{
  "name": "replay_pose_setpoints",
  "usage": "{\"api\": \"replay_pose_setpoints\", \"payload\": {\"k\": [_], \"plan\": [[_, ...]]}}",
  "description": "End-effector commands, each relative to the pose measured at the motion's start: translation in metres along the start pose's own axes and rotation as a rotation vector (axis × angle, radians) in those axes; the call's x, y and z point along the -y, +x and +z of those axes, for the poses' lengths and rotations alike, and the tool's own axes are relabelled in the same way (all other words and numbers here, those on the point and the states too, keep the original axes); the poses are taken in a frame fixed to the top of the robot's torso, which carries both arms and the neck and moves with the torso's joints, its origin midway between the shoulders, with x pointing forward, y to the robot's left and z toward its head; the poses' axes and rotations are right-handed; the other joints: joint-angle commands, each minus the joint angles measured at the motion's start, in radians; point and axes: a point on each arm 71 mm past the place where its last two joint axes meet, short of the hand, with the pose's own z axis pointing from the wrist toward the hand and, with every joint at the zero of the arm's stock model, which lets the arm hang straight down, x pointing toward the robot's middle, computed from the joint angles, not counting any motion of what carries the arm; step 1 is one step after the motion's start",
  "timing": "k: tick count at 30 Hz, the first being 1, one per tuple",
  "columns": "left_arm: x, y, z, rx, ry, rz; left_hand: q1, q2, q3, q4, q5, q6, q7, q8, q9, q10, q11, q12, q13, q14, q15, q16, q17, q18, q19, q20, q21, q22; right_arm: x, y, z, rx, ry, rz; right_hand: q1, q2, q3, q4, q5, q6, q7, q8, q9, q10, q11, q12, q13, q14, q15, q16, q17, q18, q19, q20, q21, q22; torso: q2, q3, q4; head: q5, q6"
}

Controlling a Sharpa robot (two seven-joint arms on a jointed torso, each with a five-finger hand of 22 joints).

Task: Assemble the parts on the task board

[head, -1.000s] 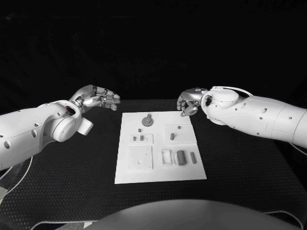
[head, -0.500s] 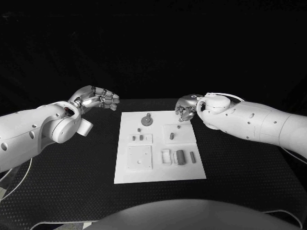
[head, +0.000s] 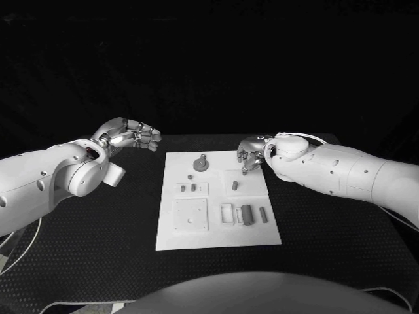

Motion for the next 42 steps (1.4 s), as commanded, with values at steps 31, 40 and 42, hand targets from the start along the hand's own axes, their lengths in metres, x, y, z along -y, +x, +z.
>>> {"api": "replay_pose_setpoints", "payload": {"k": [31, 40, 42], "plan": [[0.008, -0.003, -0.003, 0.004, 0.013, -0.006, 0.003, -0.005, -0.003, -0.001, 0.003, -0.010, 0.002, 0.001, -0.003, 0.007, 0.003, -0.009, -0.005, -0.009, 0.003, -0.009, 0.003, 0.021, -0.009, 0.002, -0.002, -0.003, 0.002, 0.032, 0.007, -0.075, 0.033, -0.023, -0.008, 0.007, 0.001, -0.001, 0.002, 0.012, 0.005, 0.011, -0.006, 0.024, 0.014, -0.016, -0.006, 0.000, 0.008, -0.004, -0.003, 0.046, 0.004, -0.004, -0.008, 0.008, 0.008, -0.0027, 0.0005, 0.010, 0.000], [0.010, -0.005, -0.004, 0.007, 0.014, -0.004, 0.004, -0.006, -0.002, -0.001, 0.004, -0.011, 0.003, 0.001, -0.004, 0.007, 0.004, -0.010, -0.006, -0.009, 0.004, -0.010, 0.004, 0.021, -0.010, 0.004, -0.001, -0.004, 0.000, 0.036, 0.009, -0.078, 0.033, -0.020, -0.005, 0.010, 0.002, -0.001, 0.002, 0.010, 0.008, 0.011, -0.009, 0.038, 0.013, -0.015, -0.005, 0.001, 0.007, -0.004, -0.003, 0.046, 0.006, -0.004, -0.009, 0.008, 0.009, -0.0030, -0.0016, 0.017, 0.000], [0.010, -0.005, -0.004, 0.007, 0.014, -0.004, 0.004, -0.006, -0.002, -0.001, 0.004, -0.011, 0.003, 0.002, -0.004, 0.007, 0.004, -0.010, -0.006, -0.009, 0.004, -0.010, 0.004, 0.021, -0.010, 0.004, -0.001, -0.004, 0.001, 0.036, 0.009, -0.080, 0.034, -0.020, -0.005, 0.012, 0.002, -0.001, 0.002, 0.011, 0.008, 0.012, -0.010, 0.039, 0.013, -0.016, -0.004, 0.001, 0.006, -0.003, -0.003, 0.046, 0.006, -0.004, -0.009, 0.008, 0.010, -0.0031, -0.0021, 0.020, 0.000]]}}
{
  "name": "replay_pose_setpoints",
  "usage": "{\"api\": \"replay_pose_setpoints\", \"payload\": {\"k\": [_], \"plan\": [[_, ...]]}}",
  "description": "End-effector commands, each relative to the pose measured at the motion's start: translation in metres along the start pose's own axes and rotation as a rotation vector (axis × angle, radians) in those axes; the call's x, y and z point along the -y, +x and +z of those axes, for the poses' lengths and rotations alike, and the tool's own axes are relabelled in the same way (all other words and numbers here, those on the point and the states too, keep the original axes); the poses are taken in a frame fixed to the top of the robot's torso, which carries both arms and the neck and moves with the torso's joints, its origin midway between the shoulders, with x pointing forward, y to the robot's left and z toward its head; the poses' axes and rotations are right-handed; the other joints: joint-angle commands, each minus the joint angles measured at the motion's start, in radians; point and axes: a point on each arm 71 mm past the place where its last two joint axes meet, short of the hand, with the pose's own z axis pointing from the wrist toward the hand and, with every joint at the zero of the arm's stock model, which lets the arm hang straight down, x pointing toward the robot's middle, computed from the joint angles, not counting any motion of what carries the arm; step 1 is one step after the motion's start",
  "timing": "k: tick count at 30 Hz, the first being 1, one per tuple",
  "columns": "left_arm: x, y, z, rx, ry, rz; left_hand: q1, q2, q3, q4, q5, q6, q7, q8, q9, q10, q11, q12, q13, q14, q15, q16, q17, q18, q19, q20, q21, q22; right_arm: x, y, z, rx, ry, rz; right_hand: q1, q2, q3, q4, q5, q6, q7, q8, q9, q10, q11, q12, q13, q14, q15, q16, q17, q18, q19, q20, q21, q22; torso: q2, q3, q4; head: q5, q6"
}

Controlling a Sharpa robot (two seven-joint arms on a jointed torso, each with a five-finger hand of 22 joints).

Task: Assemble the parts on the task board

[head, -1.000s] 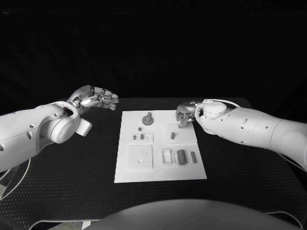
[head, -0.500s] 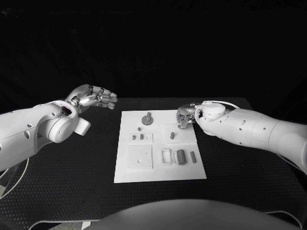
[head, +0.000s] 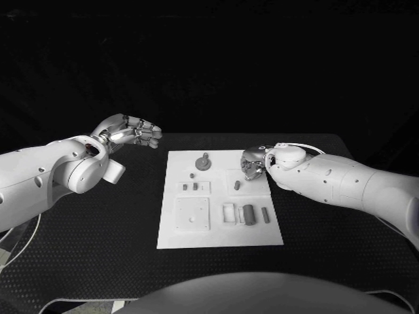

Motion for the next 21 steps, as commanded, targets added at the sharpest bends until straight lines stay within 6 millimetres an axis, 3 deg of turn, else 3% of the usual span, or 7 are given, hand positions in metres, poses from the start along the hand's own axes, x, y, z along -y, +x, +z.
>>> {"api": "replay_pose_setpoints", "payload": {"k": [1, 9, 17, 21], "plan": [[0.0029, 0.0000, 0.0004, 0.000, 0.008, -0.006, 0.009, -0.001, 0.001, -0.003, 0.004, -0.007, -0.001, 0.002, -0.001, 0.004, 0.000, -0.006, -0.001, -0.006, 0.001, -0.005, 0.002, 0.013, -0.006, 0.000, -0.001, -0.001, -0.0001, 0.0040, 0.0000, -0.013, -0.001, -0.010, 0.000, 0.011, 0.003, -0.001, 0.002, 0.003, 0.007, 0.007, -0.002, 0.022, 0.013, -0.005, 0.000, 0.002, 0.005, -0.003, -0.001, 0.047, -0.001, -0.007, -0.005, 0.008, 0.001, -0.0006, -0.0023, 0.004, 0.000], [0.0043, 0.0003, 0.0009, -0.002, 0.009, -0.006, 0.009, -0.001, 0.001, -0.003, 0.004, -0.007, 0.000, 0.002, -0.001, 0.004, 0.001, -0.006, -0.001, -0.006, 0.001, -0.006, 0.002, 0.013, -0.006, 0.000, -0.001, -0.002, 0.0035, 0.0046, 0.0001, -0.001, 0.011, -0.009, 0.025, 0.043, 0.018, -0.007, 0.003, 0.006, 0.006, 0.011, -0.005, 0.029, 0.011, -0.010, 0.000, 0.003, 0.003, -0.003, -0.002, 0.047, -0.001, -0.009, -0.007, 0.009, 0.001, -0.0009, -0.0020, 0.003, 0.000], [0.0043, 0.0005, 0.0005, -0.002, 0.008, -0.006, 0.005, 0.001, 0.001, 0.001, 0.004, -0.008, 0.000, 0.002, -0.001, 0.005, 0.001, -0.006, -0.002, -0.005, 0.001, -0.006, 0.003, 0.013, -0.006, 0.001, 0.000, -0.002, 0.0051, 0.0066, -0.0003, 0.008, 0.017, -0.019, 0.084, 0.086, 0.108, -0.007, 0.004, 0.044, -0.004, 0.035, -0.007, 0.075, -0.002, -0.006, 0.009, 0.017, -0.010, -0.002, -0.006, 0.047, 0.006, -0.010, -0.001, 0.014, -0.001, -0.0024, -0.0016, 0.001, 0.000], [0.0042, 0.0003, 0.0004, -0.001, 0.007, -0.006, 0.005, 0.001, 0.001, 0.001, 0.004, -0.008, 0.000, 0.002, -0.001, 0.005, 0.001, -0.006, -0.002, -0.005, 0.001, -0.006, 0.003, 0.013, -0.006, 0.001, 0.000, -0.002, 0.0040, 0.0078, -0.0001, 0.011, 0.014, -0.021, 0.078, 0.089, 0.126, -0.007, 0.004, 0.062, -0.011, 0.046, -0.005, 0.096, -0.010, -0.004, 0.013, 0.025, -0.017, -0.005, -0.008, 0.047, 0.012, -0.011, 0.002, 0.015, 0.000, -0.0028, -0.0024, 0.000, 0.000]]}}
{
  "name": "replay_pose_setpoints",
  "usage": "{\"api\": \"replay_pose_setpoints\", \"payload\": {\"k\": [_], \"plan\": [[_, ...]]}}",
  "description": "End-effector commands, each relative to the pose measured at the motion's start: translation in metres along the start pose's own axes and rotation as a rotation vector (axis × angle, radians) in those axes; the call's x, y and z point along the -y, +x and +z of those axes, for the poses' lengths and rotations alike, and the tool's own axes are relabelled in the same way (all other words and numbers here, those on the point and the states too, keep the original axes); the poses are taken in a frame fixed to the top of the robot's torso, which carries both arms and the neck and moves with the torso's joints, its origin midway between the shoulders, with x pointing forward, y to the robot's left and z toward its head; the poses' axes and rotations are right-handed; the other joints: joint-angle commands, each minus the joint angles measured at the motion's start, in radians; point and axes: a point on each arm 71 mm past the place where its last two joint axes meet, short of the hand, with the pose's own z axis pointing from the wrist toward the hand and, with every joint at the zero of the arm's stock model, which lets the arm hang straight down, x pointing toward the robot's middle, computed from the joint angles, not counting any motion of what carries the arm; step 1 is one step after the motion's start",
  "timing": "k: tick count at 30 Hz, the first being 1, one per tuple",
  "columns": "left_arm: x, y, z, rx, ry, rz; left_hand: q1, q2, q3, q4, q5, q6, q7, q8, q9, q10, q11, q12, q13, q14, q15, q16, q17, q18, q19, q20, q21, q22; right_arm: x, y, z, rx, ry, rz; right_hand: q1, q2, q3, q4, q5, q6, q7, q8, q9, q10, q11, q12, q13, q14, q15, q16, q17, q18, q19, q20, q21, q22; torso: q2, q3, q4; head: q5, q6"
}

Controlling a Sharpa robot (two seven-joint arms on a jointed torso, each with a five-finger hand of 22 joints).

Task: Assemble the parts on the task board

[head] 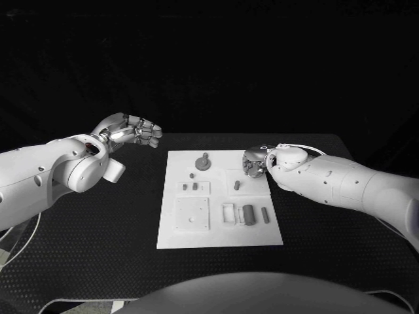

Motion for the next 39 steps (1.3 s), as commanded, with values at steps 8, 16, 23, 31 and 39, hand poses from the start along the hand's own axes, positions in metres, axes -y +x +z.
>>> {"api": "replay_pose_setpoints", "payload": {"k": [8, 16, 23, 31, 39], "plan": [[0.0021, 0.0007, 0.0000, -0.001, 0.006, -0.007, 0.005, 0.001, 0.001, 0.001, 0.004, -0.008, 0.000, 0.002, -0.002, 0.005, 0.001, -0.007, -0.002, -0.005, 0.001, -0.007, 0.001, 0.020, -0.006, 0.000, 0.000, -0.001, -0.0015, 0.0076, -0.0002, -0.005, 0.003, -0.016, -0.040, -0.056, -0.003, 0.006, 0.002, 0.015, 0.000, 0.010, 0.003, 0.069, 0.000, -0.006, 0.003, 0.013, -0.009, -0.010, -0.005, 0.054, 0.017, -0.005, 0.008, 0.013, 0.001, -0.0017, 0.0002, 0.001, 0.000], [0.0017, -0.0006, -0.0010, 0.001, 0.004, -0.006, 0.006, 0.001, 0.001, 0.001, 0.004, -0.008, 0.000, 0.002, -0.002, 0.005, 0.001, -0.007, -0.002, -0.005, 0.001, -0.007, 0.002, 0.020, -0.006, 0.000, 0.000, -0.001, -0.0015, 0.0069, -0.0010, 0.019, 0.002, -0.005, -0.067, -0.103, -0.050, 0.004, 0.000, -0.012, 0.011, -0.002, -0.004, 0.048, 0.010, -0.031, -0.003, 0.010, 0.000, -0.015, -0.005, 0.054, 0.015, -0.007, 0.001, 0.010, 0.001, -0.0017, -0.0014, 0.001, 0.000], [0.0017, -0.0009, -0.0012, 0.003, 0.005, -0.004, 0.007, 0.000, 0.001, 0.000, 0.004, -0.009, 0.000, 0.002, -0.002, 0.005, 0.000, -0.007, -0.002, -0.005, 0.001, -0.007, 0.002, 0.020, -0.007, 0.000, 0.000, -0.002, -0.0031, 0.0047, -0.0017, 0.061, -0.019, 0.005, -0.076, -0.127, -0.066, 0.011, 0.001, -0.025, 0.017, -0.007, -0.007, 0.039, 0.014, -0.041, -0.005, 0.005, 0.004, -0.017, -0.004, 0.054, 0.014, -0.005, -0.004, 0.008, 0.001, -0.0015, -0.0003, 0.002, 0.000], [0.0017, -0.0012, -0.0011, 0.004, 0.006, 0.000, 0.008, 0.000, 0.002, -0.001, 0.004, -0.009, 0.000, 0.003, -0.002, 0.005, 0.000, -0.007, -0.002, -0.005, 0.001, -0.008, 0.002, 0.020, -0.007, 0.000, 0.000, -0.002, -0.0043, 0.0075, -0.0029, 0.110, -0.041, 0.008, -0.080, -0.121, -0.066, 0.026, 0.002, -0.018, 0.014, -0.001, -0.006, 0.049, 0.012, -0.039, -0.002, 0.008, 0.002, -0.015, -0.003, 0.054, 0.020, -0.005, -0.005, 0.006, 0.002, -0.0009, -0.0013, 0.003, 0.000], [0.0017, -0.0007, -0.0006, 0.003, 0.005, 0.002, 0.009, 0.000, 0.003, -0.001, 0.004, -0.009, 0.000, 0.003, -0.002, 0.006, 0.000, -0.007, -0.003, -0.005, 0.001, -0.008, 0.003, 0.021, -0.007, 0.000, 0.000, -0.002, -0.0034, 0.0093, -0.0025, 0.104, -0.040, 0.006, -0.076, -0.067, -0.059, 0.041, 0.002, 0.002, 0.004, 0.012, -0.002, 0.072, 0.003, -0.034, 0.005, 0.015, -0.007, -0.015, -0.003, 0.054, 0.025, -0.009, -0.005, 0.007, 0.002, -0.0019, 0.0000, 0.002, 0.000]]}}
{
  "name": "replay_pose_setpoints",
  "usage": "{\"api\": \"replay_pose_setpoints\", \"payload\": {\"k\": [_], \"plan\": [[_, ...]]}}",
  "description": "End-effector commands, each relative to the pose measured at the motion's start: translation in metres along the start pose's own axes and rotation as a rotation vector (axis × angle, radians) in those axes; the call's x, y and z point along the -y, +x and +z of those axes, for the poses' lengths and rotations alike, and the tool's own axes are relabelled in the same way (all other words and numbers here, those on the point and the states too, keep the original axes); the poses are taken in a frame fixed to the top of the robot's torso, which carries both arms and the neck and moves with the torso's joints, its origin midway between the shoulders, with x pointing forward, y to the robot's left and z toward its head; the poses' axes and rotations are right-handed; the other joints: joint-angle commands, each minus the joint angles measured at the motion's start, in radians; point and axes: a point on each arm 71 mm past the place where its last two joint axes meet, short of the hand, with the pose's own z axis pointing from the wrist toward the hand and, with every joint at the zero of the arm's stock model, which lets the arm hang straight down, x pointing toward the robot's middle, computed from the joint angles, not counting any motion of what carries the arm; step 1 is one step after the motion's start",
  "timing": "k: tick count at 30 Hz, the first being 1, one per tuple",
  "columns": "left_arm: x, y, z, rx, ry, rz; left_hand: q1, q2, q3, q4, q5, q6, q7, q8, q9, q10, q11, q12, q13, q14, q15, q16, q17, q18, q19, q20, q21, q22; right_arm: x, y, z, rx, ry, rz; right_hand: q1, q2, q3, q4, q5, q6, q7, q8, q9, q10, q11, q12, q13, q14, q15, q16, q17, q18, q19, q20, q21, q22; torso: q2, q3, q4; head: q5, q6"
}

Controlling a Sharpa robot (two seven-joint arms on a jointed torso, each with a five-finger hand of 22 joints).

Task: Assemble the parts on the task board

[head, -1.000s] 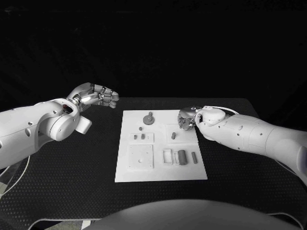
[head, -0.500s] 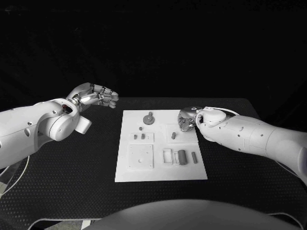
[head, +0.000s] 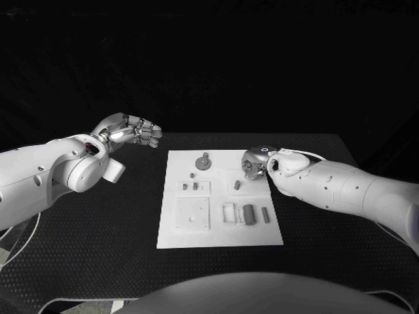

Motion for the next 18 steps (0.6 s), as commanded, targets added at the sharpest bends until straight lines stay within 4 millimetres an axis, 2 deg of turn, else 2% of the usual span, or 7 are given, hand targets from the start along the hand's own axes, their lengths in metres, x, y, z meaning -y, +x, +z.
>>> {"api": "replay_pose_setpoints", "payload": {"k": [1, 4, 7, 18], "plan": [[0.0021, 0.0004, 0.0006, 0.001, 0.009, 0.002, 0.009, 0.001, 0.003, -0.001, 0.004, -0.009, 0.000, 0.003, -0.001, 0.006, 0.000, -0.004, -0.001, -0.005, 0.001, -0.004, 0.001, 0.014, -0.007, 0.000, 0.001, -0.001, -0.0019, 0.0015, -0.0001, 0.002, -0.018, -0.003, 0.011, 0.034, 0.004, -0.008, 0.002, 0.009, -0.002, 0.009, 0.002, 0.047, 0.006, 0.007, 0.003, 0.001, -0.012, -0.006, 0.001, 0.064, 0.004, -0.005, -0.005, 0.009, 0.000, -0.0010, 0.0011, -0.001, 0.000], [0.0019, 0.0000, 0.0002, 0.002, 0.008, 0.002, 0.009, 0.001, 0.003, -0.001, 0.004, -0.009, 0.000, 0.003, -0.001, 0.006, 0.000, -0.004, -0.001, -0.005, 0.001, -0.004, 0.002, 0.014, -0.007, 0.000, 0.001, -0.001, -0.0024, 0.0026, -0.0002, -0.012, -0.020, -0.015, 0.023, 0.064, 0.011, -0.031, 0.003, 0.023, -0.008, 0.017, 0.004, 0.063, 0.000, 0.010, 0.007, 0.005, -0.017, -0.005, 0.002, 0.064, 0.005, -0.005, -0.002, 0.012, 0.000, -0.0009, 0.0004, 0.000, 0.000], [0.0018, -0.0003, -0.0001, 0.002, 0.006, 0.002, 0.010, 0.001, 0.003, -0.001, 0.004, -0.009, 0.000, 0.003, -0.001, 0.006, 0.000, -0.004, -0.001, -0.005, 0.001, -0.005, 0.002, 0.014, -0.006, 0.000, 0.001, -0.001, -0.0028, 0.0034, -0.0002, -0.016, -0.021, -0.020, 0.035, 0.076, 0.018, -0.039, 0.003, 0.034, -0.013, 0.023, 0.006, 0.075, -0.004, 0.013, 0.010, 0.006, -0.021, -0.006, 0.002, 0.064, 0.004, -0.005, -0.001, 0.014, 0.001, -0.0013, 0.0004, -0.001, 0.000], [0.0018, -0.0002, -0.0003, 0.001, 0.003, 0.003, 0.011, 0.001, 0.003, -0.001, 0.004, -0.009, 0.000, 0.004, -0.001, 0.006, 0.000, -0.004, -0.002, -0.004, 0.001, -0.005, 0.002, 0.014, -0.006, 0.000, 0.001, -0.002, -0.0041, 0.0072, -0.0004, -0.022, -0.017, -0.035, 0.052, 0.071, 0.023, -0.041, 0.002, 0.053, -0.021, 0.034, 0.010, 0.097, -0.013, 0.018, 0.015, 0.009, -0.030, -0.008, 0.002, 0.064, 0.004, -0.006, 0.002, 0.016, 0.001, -0.0018, 0.0006, 0.000, 0.000]]}}
